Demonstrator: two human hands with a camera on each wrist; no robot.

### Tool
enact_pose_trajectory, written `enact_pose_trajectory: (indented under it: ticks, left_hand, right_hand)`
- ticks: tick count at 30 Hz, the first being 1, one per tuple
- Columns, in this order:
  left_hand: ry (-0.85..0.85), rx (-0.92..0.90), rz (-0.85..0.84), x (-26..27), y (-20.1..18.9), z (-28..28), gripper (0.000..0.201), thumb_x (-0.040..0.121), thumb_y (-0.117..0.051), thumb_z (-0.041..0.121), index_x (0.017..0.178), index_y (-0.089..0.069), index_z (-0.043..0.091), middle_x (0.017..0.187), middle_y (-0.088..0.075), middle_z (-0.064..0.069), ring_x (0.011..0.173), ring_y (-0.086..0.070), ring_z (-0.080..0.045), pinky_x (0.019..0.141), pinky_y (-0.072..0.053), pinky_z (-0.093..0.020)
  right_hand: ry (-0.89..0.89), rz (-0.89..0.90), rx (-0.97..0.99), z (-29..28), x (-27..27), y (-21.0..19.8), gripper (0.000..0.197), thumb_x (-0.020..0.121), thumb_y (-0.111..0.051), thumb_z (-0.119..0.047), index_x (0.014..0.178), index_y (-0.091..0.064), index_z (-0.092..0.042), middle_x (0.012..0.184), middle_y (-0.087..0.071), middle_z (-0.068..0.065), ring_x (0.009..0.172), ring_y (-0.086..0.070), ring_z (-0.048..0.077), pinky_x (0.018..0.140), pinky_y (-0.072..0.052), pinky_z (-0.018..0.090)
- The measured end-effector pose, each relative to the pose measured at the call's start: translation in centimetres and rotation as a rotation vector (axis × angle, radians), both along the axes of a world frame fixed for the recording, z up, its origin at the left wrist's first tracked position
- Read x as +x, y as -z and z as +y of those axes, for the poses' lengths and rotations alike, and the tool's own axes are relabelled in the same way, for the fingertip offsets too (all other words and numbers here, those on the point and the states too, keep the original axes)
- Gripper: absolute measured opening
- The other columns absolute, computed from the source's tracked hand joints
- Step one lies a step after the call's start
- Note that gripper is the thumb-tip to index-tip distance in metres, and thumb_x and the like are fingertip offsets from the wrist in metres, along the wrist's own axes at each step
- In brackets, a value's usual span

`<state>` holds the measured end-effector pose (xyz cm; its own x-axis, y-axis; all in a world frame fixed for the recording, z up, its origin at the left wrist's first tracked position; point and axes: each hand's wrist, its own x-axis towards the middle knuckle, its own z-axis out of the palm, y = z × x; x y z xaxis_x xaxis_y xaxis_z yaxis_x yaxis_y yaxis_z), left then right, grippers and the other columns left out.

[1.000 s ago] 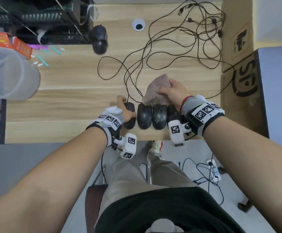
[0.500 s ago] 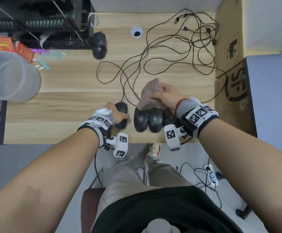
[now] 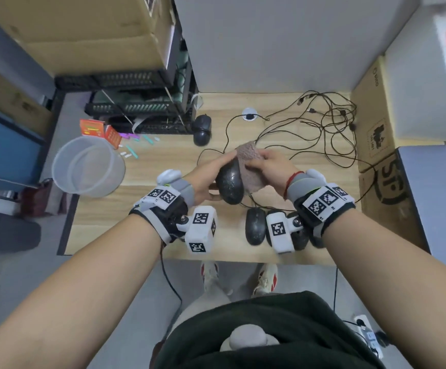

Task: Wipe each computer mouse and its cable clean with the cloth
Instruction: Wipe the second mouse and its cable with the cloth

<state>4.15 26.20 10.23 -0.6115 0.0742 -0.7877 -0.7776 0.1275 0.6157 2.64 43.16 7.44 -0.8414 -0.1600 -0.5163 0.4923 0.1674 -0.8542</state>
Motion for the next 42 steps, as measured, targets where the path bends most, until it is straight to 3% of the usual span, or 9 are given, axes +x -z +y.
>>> enact_pose_trajectory:
  ticks: [9, 13, 18, 22, 26, 31, 34, 39, 42]
  left_hand:
    - [-0.13, 0.15, -0.049, -1.6, -2.4, -1.9, 0.063, 0.098, -0.037, 0.069, 0.129, -0.063, 0.022, 0.118, -0.071, -0.006, 0.109, -0.065, -0.026, 0.087, -0.051, -0.046]
    - [-0.152, 0.306, -0.094, -2.1, -2.9, -1.2, 0.076, 0.1, -0.022, 0.071, 0.131, -0.061, 0.014, 0.115, -0.073, -0.014, 0.103, -0.07, -0.033, 0.077, -0.054, -0.049]
    - [-0.196, 0.387, -0.088, -2.9, -3.4, -0.9, 0.075, 0.102, -0.022, 0.066, 0.112, -0.065, 0.006, 0.102, -0.074, -0.022, 0.093, -0.072, -0.036, 0.078, -0.056, -0.052]
    - [-0.221, 0.316, -0.11, -3.5, -3.1, -1.6, 0.078, 0.101, -0.022, 0.07, 0.093, -0.069, 0.009, 0.082, -0.073, -0.015, 0.07, -0.072, -0.028, 0.073, -0.059, -0.043]
    - [-0.16, 0.358, -0.15, -3.9, -2.8, -2.2, 0.091, 0.098, -0.019, 0.074, 0.093, -0.075, 0.003, 0.097, -0.071, -0.015, 0.083, -0.069, -0.029, 0.081, -0.056, -0.04]
    - [-0.222, 0.361, -0.061, -3.7, -3.5, -1.5, 0.068, 0.103, -0.025, 0.065, 0.118, -0.063, 0.011, 0.119, -0.073, -0.012, 0.09, -0.075, -0.027, 0.07, -0.062, -0.039]
    - [-0.234, 0.321, -0.032, -4.3, -3.9, -1.8, 0.069, 0.103, -0.024, 0.065, 0.122, -0.058, 0.008, 0.131, -0.066, -0.018, 0.098, -0.072, -0.031, 0.091, -0.058, -0.047]
    - [-0.24, 0.206, -0.042, -5.1, -3.6, -2.5, 0.07, 0.107, -0.028, 0.055, 0.082, -0.064, 0.001, 0.078, -0.072, -0.017, 0.065, -0.072, -0.029, 0.078, -0.057, -0.042]
    - [-0.238, 0.146, -0.009, -5.5, -3.5, -2.4, 0.063, 0.105, -0.031, 0.054, 0.121, -0.06, -0.001, 0.114, -0.07, -0.024, 0.092, -0.071, -0.033, 0.088, -0.055, -0.05]
  right_hand:
    - [0.084, 0.081, -0.053, -2.4, -1.0, -3.6, 0.015, 0.099, -0.053, -0.014, 0.092, -0.066, -0.017, 0.095, -0.066, 0.012, 0.089, -0.064, 0.026, 0.088, -0.053, 0.045]
    - [-0.048, 0.157, 0.104, -3.6, -1.3, -5.1, 0.029, 0.098, -0.052, -0.034, 0.082, -0.063, -0.012, 0.078, -0.059, 0.013, 0.065, -0.058, 0.017, 0.06, -0.044, 0.028]
    - [0.015, 0.132, 0.189, -4.4, -1.6, -5.0, 0.017, 0.096, -0.055, -0.031, 0.089, -0.05, -0.017, 0.089, -0.051, -0.001, 0.082, -0.05, 0.013, 0.069, -0.037, 0.027]
    - [-0.182, 0.206, 0.233, -4.1, -1.2, -6.1, 0.022, 0.095, -0.059, -0.034, 0.082, -0.059, -0.016, 0.087, -0.061, 0.009, 0.072, -0.058, 0.011, 0.069, -0.043, 0.029]
    - [-0.314, 0.35, 0.234, -3.9, -0.8, -6.0, 0.018, 0.09, -0.069, -0.017, 0.107, -0.073, -0.022, 0.083, -0.064, -0.007, 0.075, -0.059, 0.005, 0.074, -0.051, 0.021]
    - [-0.004, 0.438, 0.408, -4.3, -1.8, -5.0, 0.004, 0.086, -0.072, -0.023, 0.086, -0.068, -0.024, 0.071, -0.06, -0.012, 0.058, -0.051, -0.007, 0.063, -0.039, 0.016]
    - [-0.052, 0.453, 0.324, -4.8, -1.0, -5.3, 0.017, 0.08, -0.078, -0.027, 0.086, -0.062, -0.025, 0.08, -0.06, -0.008, 0.06, -0.049, -0.001, 0.061, -0.042, 0.018]
    - [-0.314, 0.592, 0.437, -5.5, -0.1, -5.5, 0.037, 0.062, -0.091, -0.027, 0.075, -0.056, -0.024, 0.082, -0.055, -0.002, 0.07, -0.048, 0.008, 0.063, -0.036, 0.021]
    - [-0.177, 0.553, 0.358, -4.8, -1.3, -5.1, 0.034, 0.069, -0.087, -0.022, 0.067, -0.053, -0.028, 0.068, -0.054, -0.01, 0.057, -0.044, -0.003, 0.057, -0.036, 0.012]
